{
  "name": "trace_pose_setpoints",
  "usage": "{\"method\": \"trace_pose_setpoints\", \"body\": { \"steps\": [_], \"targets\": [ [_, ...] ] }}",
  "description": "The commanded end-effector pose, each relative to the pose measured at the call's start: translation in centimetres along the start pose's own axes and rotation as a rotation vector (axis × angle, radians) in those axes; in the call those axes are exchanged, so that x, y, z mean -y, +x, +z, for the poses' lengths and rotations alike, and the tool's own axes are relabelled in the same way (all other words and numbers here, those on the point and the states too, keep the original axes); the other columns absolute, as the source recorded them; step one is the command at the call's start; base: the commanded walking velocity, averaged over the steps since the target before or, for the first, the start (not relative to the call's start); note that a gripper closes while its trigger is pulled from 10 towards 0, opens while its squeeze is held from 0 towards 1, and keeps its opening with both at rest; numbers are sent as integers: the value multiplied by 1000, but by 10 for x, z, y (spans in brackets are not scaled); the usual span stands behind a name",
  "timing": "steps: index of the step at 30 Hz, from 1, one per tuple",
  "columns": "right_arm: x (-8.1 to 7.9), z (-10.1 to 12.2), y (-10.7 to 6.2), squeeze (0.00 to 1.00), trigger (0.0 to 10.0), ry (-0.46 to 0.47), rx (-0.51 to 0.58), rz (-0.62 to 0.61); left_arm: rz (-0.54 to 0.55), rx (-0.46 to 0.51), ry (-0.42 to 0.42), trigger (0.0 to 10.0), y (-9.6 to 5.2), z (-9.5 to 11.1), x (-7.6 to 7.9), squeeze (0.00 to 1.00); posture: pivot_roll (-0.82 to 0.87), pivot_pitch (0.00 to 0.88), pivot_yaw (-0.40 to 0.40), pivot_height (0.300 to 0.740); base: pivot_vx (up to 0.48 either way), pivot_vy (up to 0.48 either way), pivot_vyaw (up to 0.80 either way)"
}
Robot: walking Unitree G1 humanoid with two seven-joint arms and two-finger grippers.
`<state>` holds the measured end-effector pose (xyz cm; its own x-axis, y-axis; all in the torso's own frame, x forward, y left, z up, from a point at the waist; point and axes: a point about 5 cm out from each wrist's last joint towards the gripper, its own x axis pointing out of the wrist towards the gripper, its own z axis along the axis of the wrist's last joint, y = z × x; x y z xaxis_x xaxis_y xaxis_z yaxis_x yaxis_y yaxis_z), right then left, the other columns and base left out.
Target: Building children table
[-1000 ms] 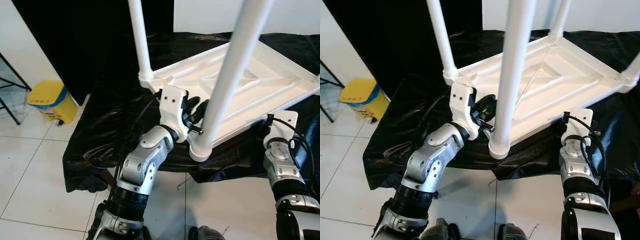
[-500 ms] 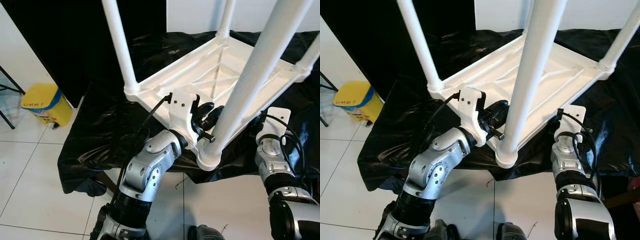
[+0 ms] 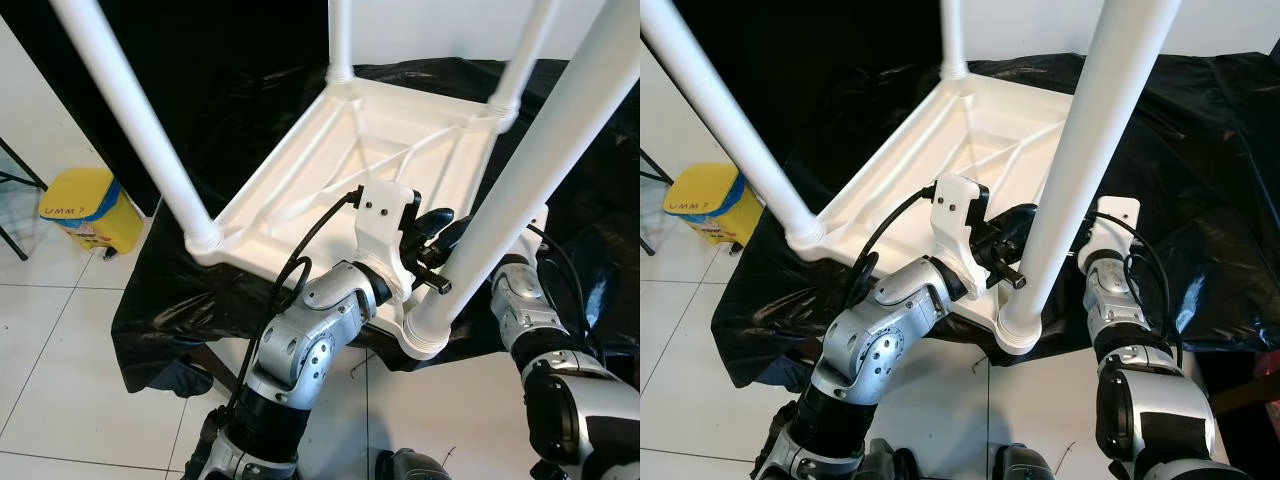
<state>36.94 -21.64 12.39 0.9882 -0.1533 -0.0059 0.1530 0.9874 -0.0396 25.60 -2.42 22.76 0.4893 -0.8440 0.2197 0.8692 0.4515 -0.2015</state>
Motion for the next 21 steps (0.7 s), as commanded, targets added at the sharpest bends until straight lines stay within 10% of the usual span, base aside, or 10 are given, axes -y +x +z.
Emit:
{"method": "trace_pose_setpoints", "body": {
  "steps": [1, 13, 21],
  "targets": [
    [-20, 15, 5, 0, 10000, 7, 70, 98, -125, -3, -31, 10000, 8, -2, 21, 0, 23, 99, 53, 740, 0, 0, 0],
    [-18, 14, 6, 0, 10000, 3, 68, 107, -125, -7, -28, 10000, 7, -2, 23, 0, 23, 102, 55, 740, 0, 0, 0],
    [15, 3, -9, 0, 10000, -38, 130, -34, 4, -61, 97, 10000, -14, -5, -18, 0, 27, 100, 42, 740, 0, 0, 0]
  ]
}}
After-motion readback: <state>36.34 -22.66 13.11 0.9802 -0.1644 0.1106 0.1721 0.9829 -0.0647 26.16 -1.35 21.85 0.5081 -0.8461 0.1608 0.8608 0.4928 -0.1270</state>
